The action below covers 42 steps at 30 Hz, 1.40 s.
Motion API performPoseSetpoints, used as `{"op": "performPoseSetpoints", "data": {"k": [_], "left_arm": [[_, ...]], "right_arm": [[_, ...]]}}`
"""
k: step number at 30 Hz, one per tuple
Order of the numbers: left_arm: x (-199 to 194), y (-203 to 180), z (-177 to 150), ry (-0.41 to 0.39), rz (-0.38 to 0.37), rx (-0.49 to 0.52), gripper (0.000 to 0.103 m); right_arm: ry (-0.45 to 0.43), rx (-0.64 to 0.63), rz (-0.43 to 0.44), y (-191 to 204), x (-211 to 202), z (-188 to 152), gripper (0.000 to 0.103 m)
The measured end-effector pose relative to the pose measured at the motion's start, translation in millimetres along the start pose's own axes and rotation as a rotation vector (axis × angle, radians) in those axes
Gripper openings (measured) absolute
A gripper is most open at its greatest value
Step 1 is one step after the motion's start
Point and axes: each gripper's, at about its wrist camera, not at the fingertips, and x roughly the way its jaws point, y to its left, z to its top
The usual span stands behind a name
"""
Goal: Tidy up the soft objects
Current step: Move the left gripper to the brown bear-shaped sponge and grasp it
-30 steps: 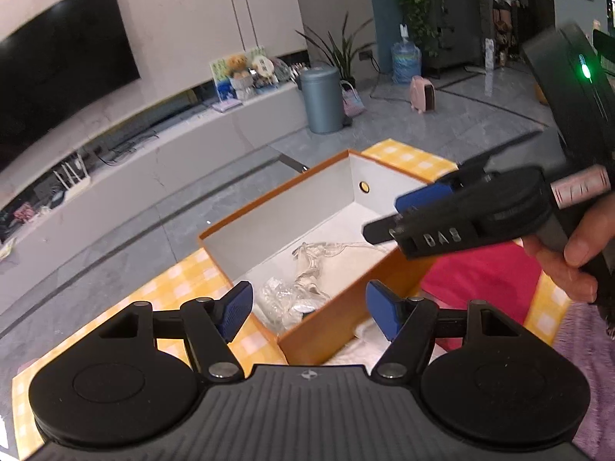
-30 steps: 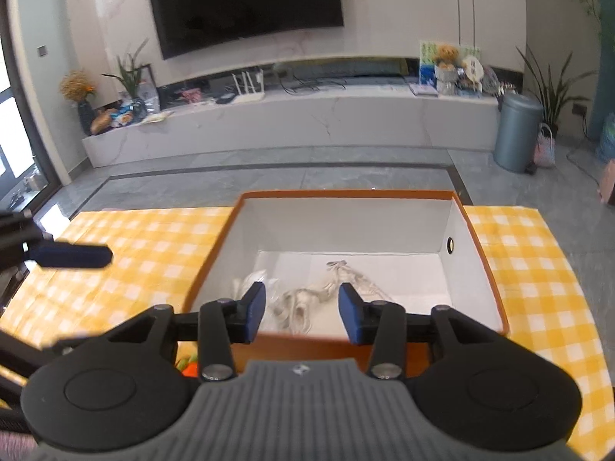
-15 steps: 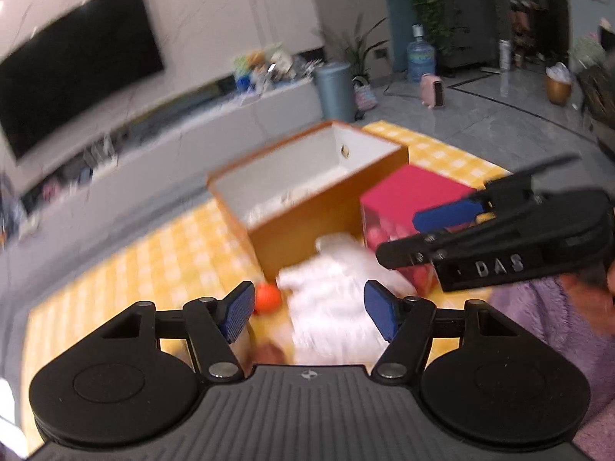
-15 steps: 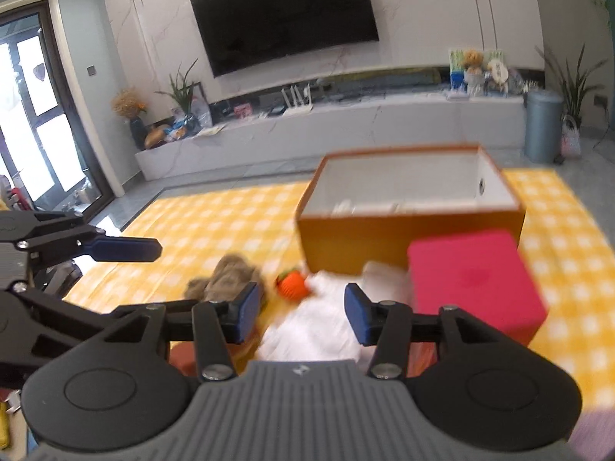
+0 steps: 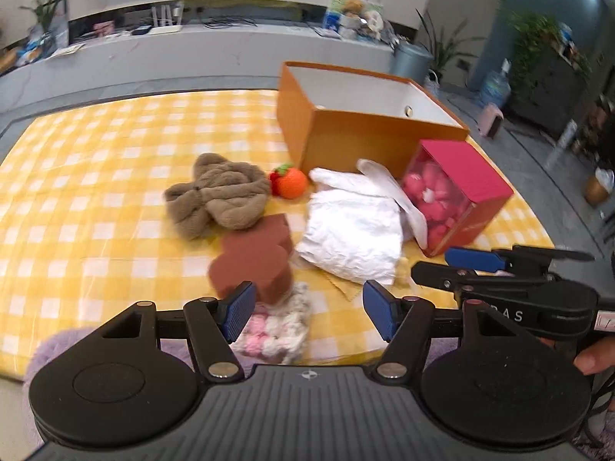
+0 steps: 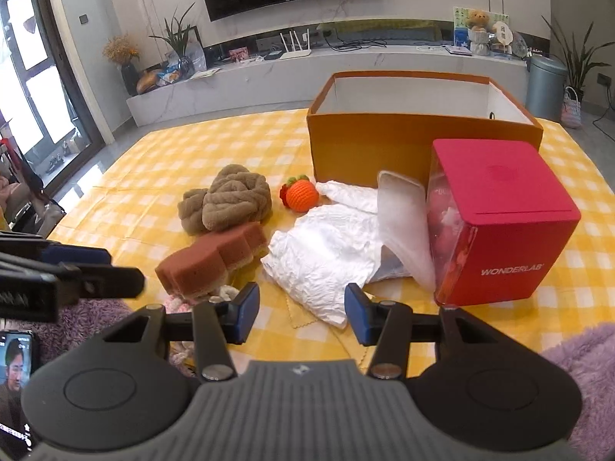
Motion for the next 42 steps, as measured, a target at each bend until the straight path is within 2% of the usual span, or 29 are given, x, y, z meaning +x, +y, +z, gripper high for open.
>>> {"op": "performPoseSetpoints", "data": {"k": [6,12,17,22,25,29,31,37,39,42], "left_arm": [[1,15,-6,-0.015,-0.015,-0.058,0.075],[23,21,-3,0.027,-0.002,-0.075,0.076],[47,21,10,0.085,0.033,0.021,0.088],[72,27,20,0.146,0.065,0.078,0.089],[87,29,22,0.179,0.051,0.088,0.089],[105,27,20,0.226,0.08,0.099,0.089],[112,29,20,0.269,0.09,0.077,0.092],[121,44,21,0.318,0.066,-0.036,0.095],[126,48,20,0.348,0.042,-0.074,0.089],[124,46,19,0.333,0.036,-0.081,0.085]], "right_arm": [[0.019,-0.014,-0.002,7,13,-2,0.047],[0.064,-0.022,0.01,9,33,-2,0.043],[0.099,-0.006,0.027,8,48,-1,0.043],[0.126,-0.017,0.042,11,58,-1,0.044],[0.128,-0.022,0.054,12,62,0,0.046],[0.146,-0.017,0.053,13,69,1,0.046],[0.149,-0.019,0.057,14,71,0,0.046],[0.162,-0.022,0.06,16,79,0,0.047],[0.164,-0.03,0.062,18,80,1,0.047],[0.16,-0.038,0.064,20,78,1,0.047]]}}
